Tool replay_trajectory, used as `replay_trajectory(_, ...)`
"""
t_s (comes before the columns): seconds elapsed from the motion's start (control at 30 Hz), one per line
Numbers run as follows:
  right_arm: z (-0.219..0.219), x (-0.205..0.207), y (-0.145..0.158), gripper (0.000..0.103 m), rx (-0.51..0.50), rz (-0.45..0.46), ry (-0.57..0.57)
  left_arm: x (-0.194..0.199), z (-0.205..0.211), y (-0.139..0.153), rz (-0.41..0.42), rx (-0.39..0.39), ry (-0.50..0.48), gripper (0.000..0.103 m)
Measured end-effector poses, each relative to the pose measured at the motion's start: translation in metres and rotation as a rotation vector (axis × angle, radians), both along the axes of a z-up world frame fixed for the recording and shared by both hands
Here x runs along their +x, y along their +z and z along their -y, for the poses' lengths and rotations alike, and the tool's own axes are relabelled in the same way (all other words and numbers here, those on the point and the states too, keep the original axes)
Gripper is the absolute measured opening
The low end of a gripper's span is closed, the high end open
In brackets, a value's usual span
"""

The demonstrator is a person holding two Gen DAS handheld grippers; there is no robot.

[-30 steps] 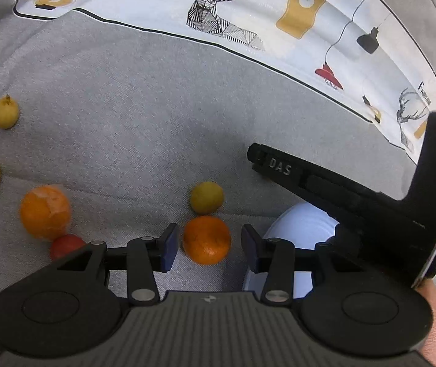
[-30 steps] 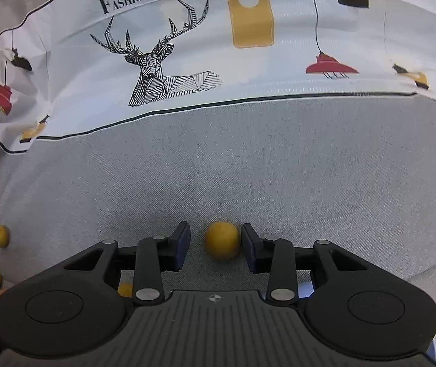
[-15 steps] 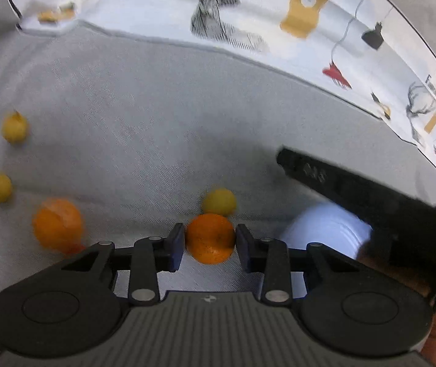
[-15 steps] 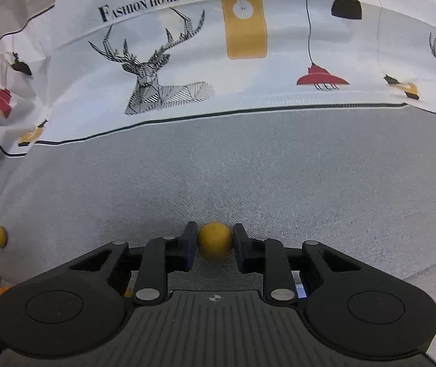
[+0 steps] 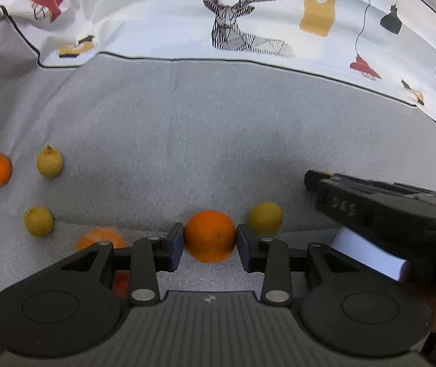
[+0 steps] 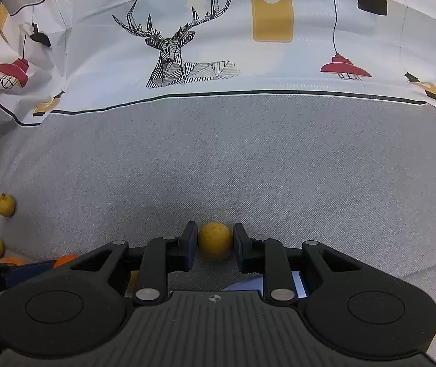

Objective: Organize fruits
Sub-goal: 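Carry the held orange and yellow fruit over the blue plate with both tools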

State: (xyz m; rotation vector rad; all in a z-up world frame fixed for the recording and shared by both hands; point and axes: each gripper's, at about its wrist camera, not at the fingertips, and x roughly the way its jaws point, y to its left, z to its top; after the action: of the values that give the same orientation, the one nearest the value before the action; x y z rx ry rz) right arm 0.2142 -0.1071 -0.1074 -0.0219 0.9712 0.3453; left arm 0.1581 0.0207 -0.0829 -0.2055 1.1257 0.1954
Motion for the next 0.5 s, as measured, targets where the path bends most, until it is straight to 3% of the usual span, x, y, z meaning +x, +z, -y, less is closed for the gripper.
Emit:
replay_trajectory(0.2,0.007,-0.012,0.016,0.026,0.048,0.05,-0.016,-0.004,0.005,0.006,0.043,0.029,-0.02,0.039)
replay_trajectory(0.5,0.02,-0.066,0.062,0.026,0.087,0.208,0.001,-0.037,0.009,0.045,0.2,0.076,-0.054,0.039)
